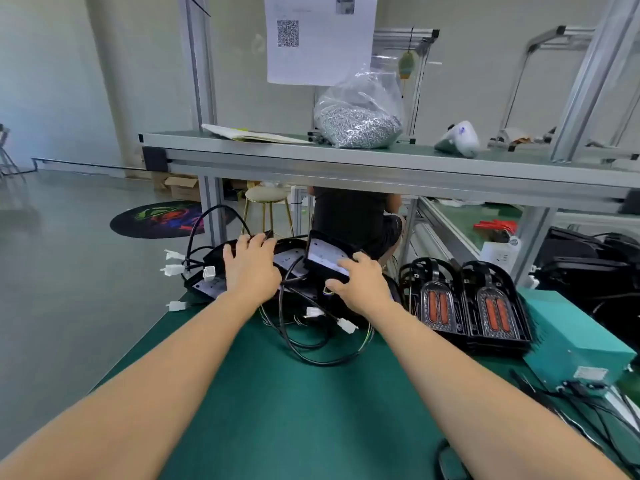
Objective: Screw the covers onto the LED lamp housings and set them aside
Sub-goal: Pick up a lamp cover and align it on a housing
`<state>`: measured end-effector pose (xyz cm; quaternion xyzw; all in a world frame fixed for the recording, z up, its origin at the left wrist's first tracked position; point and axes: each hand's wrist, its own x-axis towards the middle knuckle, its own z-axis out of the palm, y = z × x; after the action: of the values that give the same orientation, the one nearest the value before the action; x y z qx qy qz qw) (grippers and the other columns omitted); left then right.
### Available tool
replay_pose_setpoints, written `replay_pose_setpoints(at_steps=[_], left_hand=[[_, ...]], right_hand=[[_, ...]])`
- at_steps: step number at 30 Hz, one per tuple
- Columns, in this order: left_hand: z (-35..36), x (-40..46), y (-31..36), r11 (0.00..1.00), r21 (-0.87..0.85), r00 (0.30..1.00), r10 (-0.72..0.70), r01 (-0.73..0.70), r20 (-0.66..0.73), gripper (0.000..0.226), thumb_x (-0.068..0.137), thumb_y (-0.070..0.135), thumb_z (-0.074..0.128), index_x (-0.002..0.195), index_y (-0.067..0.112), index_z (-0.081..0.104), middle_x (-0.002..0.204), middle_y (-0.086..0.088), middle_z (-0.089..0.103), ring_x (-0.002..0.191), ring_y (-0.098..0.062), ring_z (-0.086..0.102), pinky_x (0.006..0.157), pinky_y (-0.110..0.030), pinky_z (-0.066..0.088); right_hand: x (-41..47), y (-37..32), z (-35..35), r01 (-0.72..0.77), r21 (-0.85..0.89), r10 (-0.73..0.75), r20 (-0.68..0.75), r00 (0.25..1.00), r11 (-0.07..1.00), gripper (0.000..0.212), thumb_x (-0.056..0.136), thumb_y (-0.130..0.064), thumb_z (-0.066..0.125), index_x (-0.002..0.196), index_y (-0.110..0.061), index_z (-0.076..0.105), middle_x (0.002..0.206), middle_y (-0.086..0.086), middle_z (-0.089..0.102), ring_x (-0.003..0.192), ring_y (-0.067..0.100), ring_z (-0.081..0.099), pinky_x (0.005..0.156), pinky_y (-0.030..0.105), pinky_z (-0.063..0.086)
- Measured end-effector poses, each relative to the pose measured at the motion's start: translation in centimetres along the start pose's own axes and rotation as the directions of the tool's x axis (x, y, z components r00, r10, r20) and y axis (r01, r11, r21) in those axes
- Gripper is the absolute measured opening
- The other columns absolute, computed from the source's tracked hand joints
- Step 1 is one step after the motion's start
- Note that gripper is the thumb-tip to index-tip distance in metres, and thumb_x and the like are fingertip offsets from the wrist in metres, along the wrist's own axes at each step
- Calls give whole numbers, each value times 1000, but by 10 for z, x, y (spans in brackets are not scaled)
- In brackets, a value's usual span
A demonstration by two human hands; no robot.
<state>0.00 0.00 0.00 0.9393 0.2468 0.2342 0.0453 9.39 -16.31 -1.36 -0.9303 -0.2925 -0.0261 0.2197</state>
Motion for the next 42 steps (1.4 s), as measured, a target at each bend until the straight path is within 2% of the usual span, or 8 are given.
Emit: replay_pose_setpoints(at_steps=[5, 12, 17, 21, 26, 31, 39, 42], left_hand=[[7, 3, 3, 999, -40, 999, -11, 12, 33, 56, 90, 14, 47, 144, 21, 35, 154, -4, 26, 141, -25, 21, 114, -45, 12], [0, 10, -6, 997, -75, 1000, 7, -7, 2, 63, 84, 7, 51, 143, 21, 35, 149, -2, 35, 138, -24, 26, 113, -43, 16], [0, 12, -10, 991, -132, 999, 21, -15, 40, 63, 84, 3, 48, 144, 19, 36, 149, -3, 35, 137, -24, 28, 110, -41, 22], [2, 11, -12, 991, -131, 998, 47, -41, 39, 59, 85, 3, 48, 143, 13, 39, 152, -4, 32, 138, -25, 28, 111, -40, 24], [2, 7, -12, 988, -138, 998, 63, -66, -27, 58, 84, 7, 53, 141, 14, 42, 151, -7, 32, 138, -25, 26, 113, -41, 23], [5, 0, -8, 992, -109, 998, 57, -59, -22, 57, 86, 12, 54, 141, 16, 41, 152, -5, 30, 139, -25, 24, 113, -41, 20], [2, -4, -13, 995, -90, 998, 56, -54, 23, 54, 90, 16, 54, 142, 16, 41, 152, -5, 30, 138, -25, 26, 111, -41, 23], [0, -7, -6, 940, -340, 999, 35, -27, 20, 35, 94, 18, 50, 128, 12, 55, 133, -9, 50, 121, -26, 44, 94, -37, 39]], right_hand=[[2, -3, 6, -24, -56, 19, -87, 996, 998, 38, 92, -26, 59, 130, -19, 59, 147, 6, 36, 135, 30, 29, 95, 41, 44], [1, -9, 1, -99, -221, 66, -149, 987, 970, 24, 99, -26, 53, 116, -12, 63, 116, 11, 60, 101, 32, 60, 70, 32, 43], [-2, -2, 0, -72, -97, 45, -255, 966, 993, 23, 97, -24, 55, 99, -4, 66, 96, 11, 68, 93, 31, 61, 71, 35, 44], [-4, 3, -10, -67, 55, 83, -369, 926, 996, 24, 95, -28, 59, 102, -8, 69, 98, 11, 70, 97, 32, 61, 76, 36, 45], [-15, 11, -20, 50, 290, 116, -526, 842, 956, 24, 90, -29, 67, 105, -11, 74, 97, 10, 74, 93, 29, 64, 75, 31, 42], [-30, 16, -24, 170, 433, 111, -552, 826, 885, 17, 87, -25, 72, 96, -10, 76, 74, 0, 69, 74, 18, 62, 66, 18, 38], [-80, 11, -26, 418, 319, -121, -656, 745, 851, 5, 82, -11, 76, 87, -10, 75, 78, -3, 72, 73, 10, 61, 71, 20, 45], [-105, 14, -32, 496, 222, -205, -716, 668, 839, 11, 81, -13, 74, 91, -10, 74, 86, -7, 72, 78, 9, 63, 76, 15, 46]])
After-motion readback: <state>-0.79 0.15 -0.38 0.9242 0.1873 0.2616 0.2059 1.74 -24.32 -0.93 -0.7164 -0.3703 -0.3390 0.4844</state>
